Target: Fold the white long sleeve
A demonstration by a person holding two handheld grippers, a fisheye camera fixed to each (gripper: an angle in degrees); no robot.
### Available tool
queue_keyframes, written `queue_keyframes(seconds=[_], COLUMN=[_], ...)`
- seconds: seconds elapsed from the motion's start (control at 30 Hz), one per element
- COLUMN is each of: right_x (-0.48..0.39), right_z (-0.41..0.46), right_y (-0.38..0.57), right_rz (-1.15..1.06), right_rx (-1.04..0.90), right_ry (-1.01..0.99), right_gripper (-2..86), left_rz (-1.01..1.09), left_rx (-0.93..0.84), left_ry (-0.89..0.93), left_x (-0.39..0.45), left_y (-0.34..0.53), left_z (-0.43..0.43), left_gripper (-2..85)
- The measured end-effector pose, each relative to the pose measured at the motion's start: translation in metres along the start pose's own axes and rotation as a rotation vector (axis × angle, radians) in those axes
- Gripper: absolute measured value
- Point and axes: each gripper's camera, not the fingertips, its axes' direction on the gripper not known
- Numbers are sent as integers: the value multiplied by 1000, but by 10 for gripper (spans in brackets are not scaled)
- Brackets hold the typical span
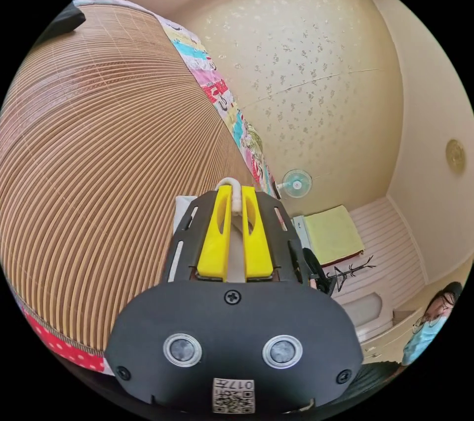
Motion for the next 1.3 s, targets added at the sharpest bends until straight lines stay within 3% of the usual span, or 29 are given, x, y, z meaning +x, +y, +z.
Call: queue_keyframes(seconds=[0.33,0.47,0.67,0.73,0.87,1.0,1.1,1.23,1.3], right_x=[3,-2,-18,-40,-100,-124,-116,-162,-197], right_z=[59,63,60,56,54,73,121,98,114], right_y=[27,43,47,51,80,128,127,123,113], right_rz=[-39,-122,-115,-177,-413,-593,-508,-570,-629], right_rx=[47,130,157,137,-5,-84,-303,-140,-203], right_ry=[-29,-105,-121,-86,29,182,397,166,-50], right_gripper=[54,116,117,110,98,75,38,16,9], left_rz=[13,53,115,178,301,279,195,85,75], left_rx=[6,33,84,44,-52,-112,-135,-170,-175], left_ry=[6,45,88,52,-213,-333,-351,-233,-215], left_x=[-31,-33,-18,-2,25,18,0,-22,-24], left_y=[23,33,42,47,89,139,171,196,201], left_z=[42,51,46,39,18,5,-3,-2,2], left_gripper=[54,96,143,146,167,173,178,178,178])
